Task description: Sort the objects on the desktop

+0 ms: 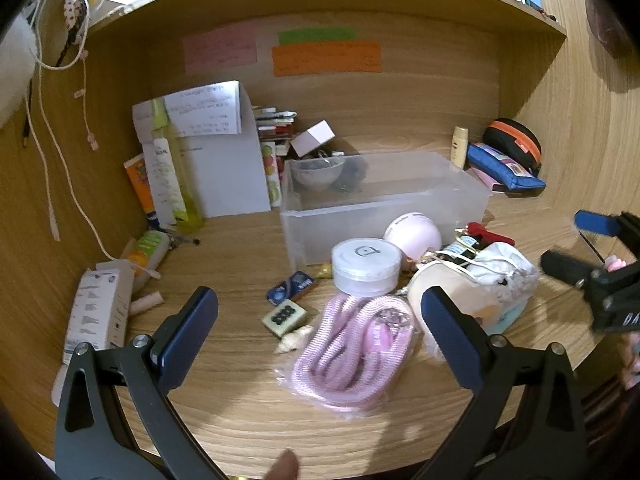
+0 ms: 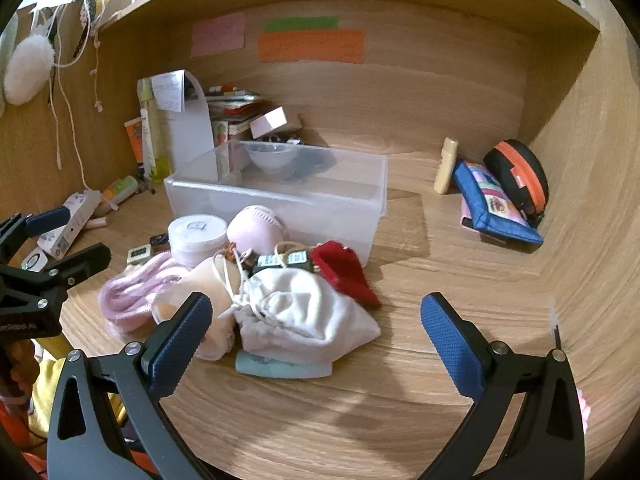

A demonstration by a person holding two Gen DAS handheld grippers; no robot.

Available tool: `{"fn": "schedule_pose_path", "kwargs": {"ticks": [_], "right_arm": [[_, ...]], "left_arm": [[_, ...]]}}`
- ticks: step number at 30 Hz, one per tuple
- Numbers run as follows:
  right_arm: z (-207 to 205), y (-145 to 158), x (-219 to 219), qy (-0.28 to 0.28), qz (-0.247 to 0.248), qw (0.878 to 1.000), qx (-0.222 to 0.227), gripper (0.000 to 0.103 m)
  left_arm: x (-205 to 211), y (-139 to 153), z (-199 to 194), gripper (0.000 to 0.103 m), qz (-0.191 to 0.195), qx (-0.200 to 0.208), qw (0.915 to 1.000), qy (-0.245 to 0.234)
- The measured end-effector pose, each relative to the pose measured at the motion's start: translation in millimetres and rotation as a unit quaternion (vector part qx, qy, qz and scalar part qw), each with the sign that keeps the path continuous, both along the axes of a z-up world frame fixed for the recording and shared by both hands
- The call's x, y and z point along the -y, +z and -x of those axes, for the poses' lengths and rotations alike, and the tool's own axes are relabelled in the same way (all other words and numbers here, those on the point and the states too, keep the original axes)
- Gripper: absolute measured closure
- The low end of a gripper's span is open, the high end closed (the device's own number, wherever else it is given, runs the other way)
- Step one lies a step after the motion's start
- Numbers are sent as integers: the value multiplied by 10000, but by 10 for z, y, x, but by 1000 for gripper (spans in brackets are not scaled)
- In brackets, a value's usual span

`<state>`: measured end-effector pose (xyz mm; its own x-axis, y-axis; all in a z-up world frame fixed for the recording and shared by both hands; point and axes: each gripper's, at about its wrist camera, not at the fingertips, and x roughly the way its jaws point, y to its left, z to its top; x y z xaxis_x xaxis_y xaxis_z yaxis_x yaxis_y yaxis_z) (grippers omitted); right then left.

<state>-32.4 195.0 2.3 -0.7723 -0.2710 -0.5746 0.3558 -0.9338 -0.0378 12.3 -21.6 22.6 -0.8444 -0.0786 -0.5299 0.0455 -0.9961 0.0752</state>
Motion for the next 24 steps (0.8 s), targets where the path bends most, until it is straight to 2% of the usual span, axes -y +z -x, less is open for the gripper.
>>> {"fn": "schedule_pose_path", "kwargs": {"ticks": [5, 8, 11, 15, 17, 20, 24], "right_arm": [[-30, 116, -115, -5, -10, 9999, -161, 0], [-53, 128, -155, 121, -99, 9998, -148, 0], [-77, 103, -171, 198, -221, 9995, -93, 0], [-96, 38, -167, 264, -336, 9991, 26, 0], [-105, -30, -142, 324, -424, 9985, 124, 0], [-110, -140, -94, 420, -525, 9973, 303, 0], [-100, -272, -49, 605, -500, 9953, 574, 0]], "left_arm": [[155, -37, -26, 0, -91, 176, 9997, -135], [242, -125, -102, 0, -27, 268, 9996, -94], [350, -208, -140, 0, -147, 382, 9991, -66], [517, -380, -82, 0, -787, 1080, 9902, -404], [543, -460, -68, 0, -932, 1250, 9867, -454], [454, -545, -92, 0, -590, 1244, 9897, -391], [309, -613, -68, 0, -386, 1329, 9883, -649]]}}
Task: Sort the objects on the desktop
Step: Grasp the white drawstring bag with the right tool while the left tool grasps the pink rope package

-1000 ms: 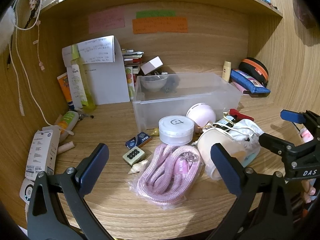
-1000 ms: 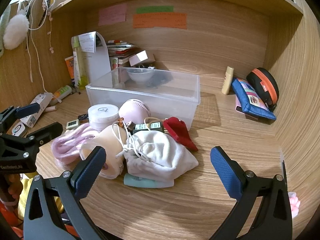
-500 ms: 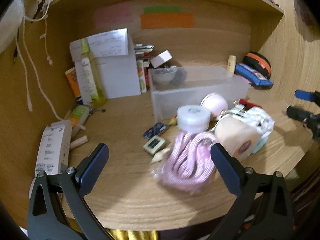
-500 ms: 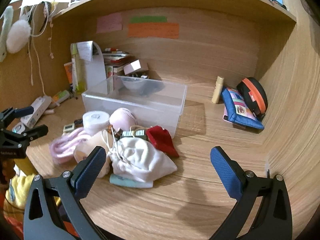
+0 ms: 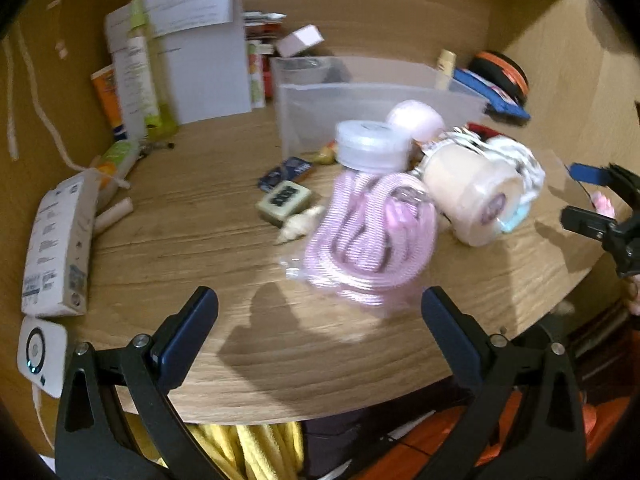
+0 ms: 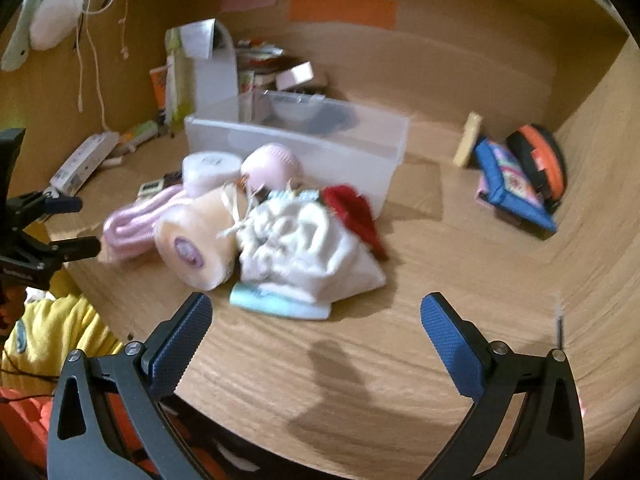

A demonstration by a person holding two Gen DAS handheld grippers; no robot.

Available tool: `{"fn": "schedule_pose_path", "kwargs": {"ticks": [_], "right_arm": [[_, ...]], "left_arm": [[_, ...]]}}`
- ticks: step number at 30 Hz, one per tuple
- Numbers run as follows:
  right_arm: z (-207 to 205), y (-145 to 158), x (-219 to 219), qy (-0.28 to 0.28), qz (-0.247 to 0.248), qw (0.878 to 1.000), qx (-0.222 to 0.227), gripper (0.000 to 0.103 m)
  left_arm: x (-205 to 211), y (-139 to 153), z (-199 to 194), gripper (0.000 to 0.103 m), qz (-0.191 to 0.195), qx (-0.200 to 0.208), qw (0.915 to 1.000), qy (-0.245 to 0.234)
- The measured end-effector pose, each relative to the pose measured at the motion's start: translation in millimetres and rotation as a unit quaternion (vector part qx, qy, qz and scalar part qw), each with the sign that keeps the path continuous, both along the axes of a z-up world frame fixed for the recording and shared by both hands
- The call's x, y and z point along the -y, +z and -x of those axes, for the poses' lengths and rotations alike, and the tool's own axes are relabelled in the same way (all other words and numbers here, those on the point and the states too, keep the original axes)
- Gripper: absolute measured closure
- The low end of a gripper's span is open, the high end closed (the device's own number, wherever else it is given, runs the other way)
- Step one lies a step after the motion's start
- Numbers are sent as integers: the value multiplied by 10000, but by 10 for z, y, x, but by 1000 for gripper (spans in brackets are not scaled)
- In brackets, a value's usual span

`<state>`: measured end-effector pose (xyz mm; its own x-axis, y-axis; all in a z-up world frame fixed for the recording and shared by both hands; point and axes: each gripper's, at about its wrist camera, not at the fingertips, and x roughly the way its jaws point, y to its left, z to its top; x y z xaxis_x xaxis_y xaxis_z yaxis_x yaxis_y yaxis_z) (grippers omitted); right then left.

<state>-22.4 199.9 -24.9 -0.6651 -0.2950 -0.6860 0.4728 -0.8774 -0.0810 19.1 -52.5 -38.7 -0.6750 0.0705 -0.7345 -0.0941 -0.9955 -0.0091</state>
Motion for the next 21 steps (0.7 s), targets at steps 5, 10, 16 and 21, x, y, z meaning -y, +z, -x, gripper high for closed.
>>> {"fn": "schedule_pose_path", "kwargs": {"ticks": [5, 10, 16, 21], "right_arm": [[86, -132, 53, 64, 18, 9996, 289, 0], [217, -212, 85, 29, -7, 9990, 455, 0], [460, -278, 138, 41, -90, 9981, 613, 0], [582, -276, 211, 130, -308, 9982, 496, 0]], "left_arm": [[-114, -77, 167, 0, 79, 256, 9993, -251], [-144, -169, 339, 0, 33, 498, 9983, -315], [-247, -172, 459, 0, 65, 573, 9969, -527], [-301, -176, 558, 0, 71, 634, 9959, -647]]}}
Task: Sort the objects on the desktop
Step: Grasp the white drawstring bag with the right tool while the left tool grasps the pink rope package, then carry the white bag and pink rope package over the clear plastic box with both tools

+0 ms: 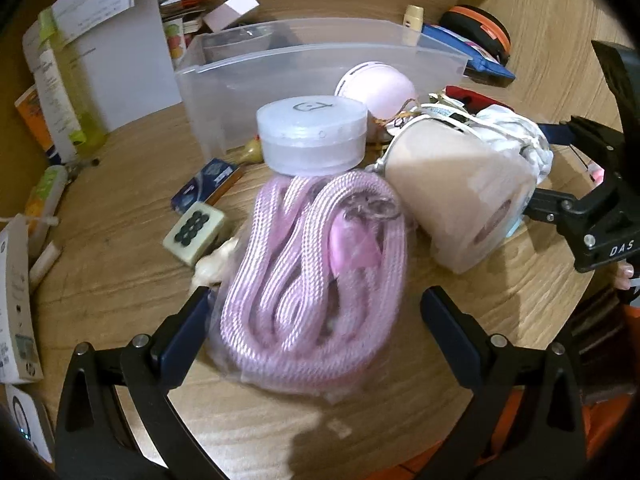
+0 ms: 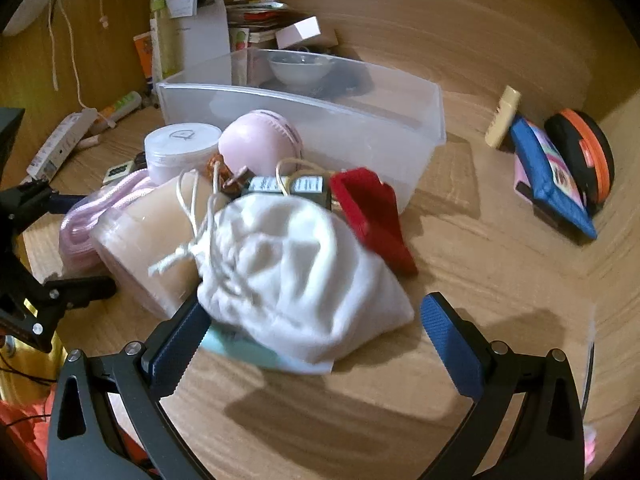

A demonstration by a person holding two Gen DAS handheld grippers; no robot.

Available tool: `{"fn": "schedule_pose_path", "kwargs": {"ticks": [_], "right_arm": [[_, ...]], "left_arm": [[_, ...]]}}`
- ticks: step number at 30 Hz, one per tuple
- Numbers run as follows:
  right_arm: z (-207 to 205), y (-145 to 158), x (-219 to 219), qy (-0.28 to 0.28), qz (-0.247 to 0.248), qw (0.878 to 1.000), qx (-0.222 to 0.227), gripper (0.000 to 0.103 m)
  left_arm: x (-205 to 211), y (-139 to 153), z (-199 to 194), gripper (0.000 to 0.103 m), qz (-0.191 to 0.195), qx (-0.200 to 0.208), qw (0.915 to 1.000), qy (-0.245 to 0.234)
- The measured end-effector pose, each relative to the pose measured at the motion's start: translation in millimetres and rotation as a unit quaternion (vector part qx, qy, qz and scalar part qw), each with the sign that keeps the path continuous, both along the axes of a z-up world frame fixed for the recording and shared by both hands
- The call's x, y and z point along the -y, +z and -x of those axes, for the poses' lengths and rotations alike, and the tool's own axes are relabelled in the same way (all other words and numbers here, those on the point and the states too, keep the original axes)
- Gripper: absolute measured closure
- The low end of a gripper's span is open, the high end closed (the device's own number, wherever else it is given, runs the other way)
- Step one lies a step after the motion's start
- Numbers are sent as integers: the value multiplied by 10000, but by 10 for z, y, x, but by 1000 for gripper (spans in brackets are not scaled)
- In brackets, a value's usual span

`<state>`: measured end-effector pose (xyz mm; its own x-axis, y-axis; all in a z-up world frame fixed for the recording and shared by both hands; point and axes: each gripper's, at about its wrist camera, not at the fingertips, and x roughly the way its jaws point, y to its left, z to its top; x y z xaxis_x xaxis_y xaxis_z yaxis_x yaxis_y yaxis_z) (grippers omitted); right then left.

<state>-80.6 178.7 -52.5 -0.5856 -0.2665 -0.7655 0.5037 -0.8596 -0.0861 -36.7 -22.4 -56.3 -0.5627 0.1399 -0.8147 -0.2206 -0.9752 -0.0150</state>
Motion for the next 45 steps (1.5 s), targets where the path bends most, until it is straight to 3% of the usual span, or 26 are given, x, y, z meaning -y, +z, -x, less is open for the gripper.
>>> {"fn": "schedule_pose_path", "kwargs": {"ticks": [4, 8, 10, 13, 16, 21, 33, 40, 42, 43, 44, 45], "right_arm": [[20, 15, 74, 144, -162, 9996, -180, 4], [4, 7, 135, 446, -223, 9986, -191, 22], [-34, -1, 169, 527, -333, 9976, -295, 24], [-58, 5, 167, 584, -324, 9972, -351, 30], [-64, 35, 129, 584, -223, 9975, -320, 36], [-82, 68, 37, 473, -93, 9984, -284, 45], [-192, 369, -192, 264, 335, 9977, -525, 48], [-199, 548, -280, 155, 665, 9953, -680, 48], [-197, 587, -297, 124, 703, 9949, -717, 48], [-198, 609, -309, 115, 726, 9946, -732, 48], [-200, 635, -323, 93, 753, 9942, -762, 48], [-206, 658, -335, 87, 770, 9938, -791, 48]], "left_arm": [[-65, 11, 65, 0, 7, 17, 9999, -163], [-70, 13, 115, 0, -9, 14, 9998, -210], [-60, 10, 111, 0, -10, -12, 9998, -216], [-11, 18, 87, 8, -23, -93, 9998, -195], [67, 46, 65, 28, -44, -157, 9998, -112], [160, 61, -6, 33, -41, -212, 9998, -37], [238, 205, -93, 42, -532, -352, 9980, 52], [183, 256, -203, 46, -510, -471, 9976, -72], [169, 258, -226, 49, -457, -491, 9977, -94], [165, 261, -242, 55, -444, -502, 9977, -109], [164, 273, -257, 71, -481, -501, 9975, -152], [158, 282, -264, 71, -497, -487, 9974, -171]]}}
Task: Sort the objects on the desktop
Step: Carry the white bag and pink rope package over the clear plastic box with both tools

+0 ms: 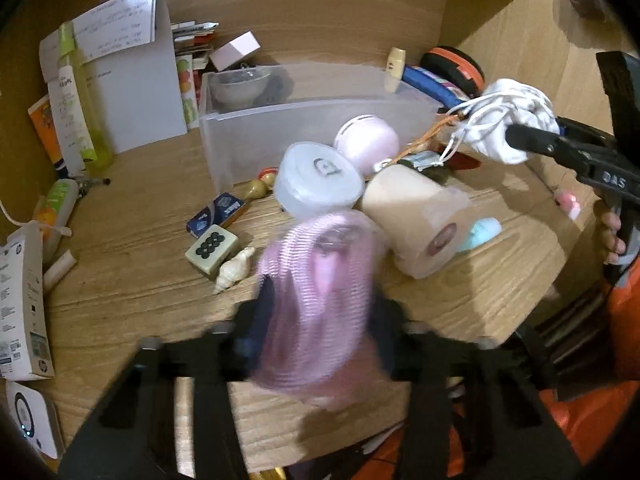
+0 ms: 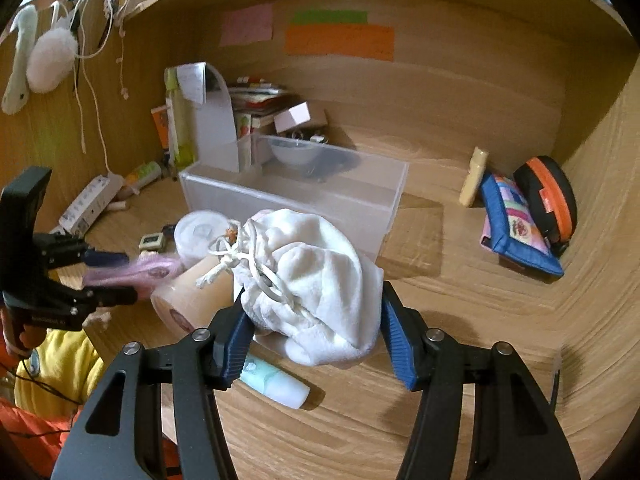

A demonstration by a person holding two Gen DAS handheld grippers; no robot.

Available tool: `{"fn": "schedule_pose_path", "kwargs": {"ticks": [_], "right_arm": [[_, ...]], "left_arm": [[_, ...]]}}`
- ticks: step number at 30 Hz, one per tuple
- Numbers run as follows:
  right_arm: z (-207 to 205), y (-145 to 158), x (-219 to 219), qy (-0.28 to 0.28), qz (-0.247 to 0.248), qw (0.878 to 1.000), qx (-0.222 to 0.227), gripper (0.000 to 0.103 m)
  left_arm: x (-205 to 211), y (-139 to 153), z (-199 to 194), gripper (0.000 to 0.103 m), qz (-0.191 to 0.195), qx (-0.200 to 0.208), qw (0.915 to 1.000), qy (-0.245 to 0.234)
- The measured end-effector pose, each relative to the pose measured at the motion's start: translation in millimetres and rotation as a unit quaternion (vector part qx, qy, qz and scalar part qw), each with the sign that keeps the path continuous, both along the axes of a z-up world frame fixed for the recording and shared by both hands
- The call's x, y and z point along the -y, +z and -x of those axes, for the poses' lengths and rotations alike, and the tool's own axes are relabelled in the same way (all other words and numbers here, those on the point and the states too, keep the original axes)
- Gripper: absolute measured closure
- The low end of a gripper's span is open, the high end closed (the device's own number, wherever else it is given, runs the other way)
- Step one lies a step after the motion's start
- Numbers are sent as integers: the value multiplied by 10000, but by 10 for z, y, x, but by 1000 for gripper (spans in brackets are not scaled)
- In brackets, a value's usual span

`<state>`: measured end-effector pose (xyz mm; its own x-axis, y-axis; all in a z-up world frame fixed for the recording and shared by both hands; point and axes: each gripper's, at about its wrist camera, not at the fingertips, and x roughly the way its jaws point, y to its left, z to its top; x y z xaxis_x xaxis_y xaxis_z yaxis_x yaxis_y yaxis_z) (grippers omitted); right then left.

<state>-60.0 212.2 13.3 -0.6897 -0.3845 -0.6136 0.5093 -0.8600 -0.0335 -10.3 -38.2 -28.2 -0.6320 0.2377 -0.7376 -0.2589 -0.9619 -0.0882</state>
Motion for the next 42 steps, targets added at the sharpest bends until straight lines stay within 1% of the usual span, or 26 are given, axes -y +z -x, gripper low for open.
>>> {"fn": "schedule_pose_path", "kwargs": {"ticks": [2, 4, 6, 7, 8, 10, 14, 17, 20, 21, 24, 25, 26, 27, 29, 31, 34, 37, 42], "right_arm": [[0, 51, -31, -33, 59, 10000, -58, 48], [6, 88, -62, -51, 125, 9999, -77, 48], [23, 116, -83, -73, 174, 9998, -78, 48], [33, 129, -92, -91, 194, 9997, -72, 48], [40, 134, -103, -92, 210, 9997, -65, 48], [45, 158, -119, -93, 248, 9996, -58, 48], [40, 170, -149, -62, 296, 9995, -33, 48], [62, 136, -154, -36, 316, 9995, 49, 48], [110, 89, -159, -32, 380, 9991, 177, 48], [124, 72, -163, -29, 403, 9989, 219, 48], [167, 21, -162, -33, 406, 9986, 325, 48], [179, 2, -158, -39, 382, 9987, 345, 48], [184, -9, -158, -33, 372, 9987, 359, 48], [192, -15, -155, -32, 372, 9986, 378, 48], [207, -19, -167, -35, 385, 9984, 409, 48], [215, 12, -193, -30, 424, 9984, 385, 48], [222, 89, -228, -59, 504, 9982, 307, 48], [234, 187, -265, -90, 586, 9980, 204, 48], [265, 331, -291, -112, 744, 9971, 80, 48]], "left_arm": [[-2, 15, -12, 71, 84, -79, 9999, 15], [-23, -12, -7, 71, 179, -38, 9998, -1], [-33, -54, 19, 64, 289, 43, 9996, 35], [-38, -78, 27, 52, 368, 80, 9993, 48], [-45, -104, 30, 39, 446, 118, 9989, 59], [-37, -145, 30, 28, 535, 165, 9984, 91], [-7, -207, 72, 27, 601, 381, 9975, 14], [9, -259, 166, 27, 484, 633, 9968, -74], [-38, -321, 268, 26, 534, 775, 9954, -176], [-72, -327, 302, 25, 603, 730, 9952, -234], [-120, -323, 386, 25, 585, 708, 9952, -324], [-132, -322, 405, 27, 593, 670, 9954, -337], [-136, -322, 415, 31, 589, 626, 9959, -292], [-129, -317, 418, 33, 560, 586, 9965, -191], [-130, -312, 389, 41, 581, 500, 9970, -108], [-117, -308, 348, 44, 557, 437, 9975, -11], [-96, -299, 285, 46, 511, 375, 9979, 101], [-56, -272, 280, 47, 388, 306, 9987, 155], [-38, -84, 173, 47, 210, 18, 9995, 220]]}}
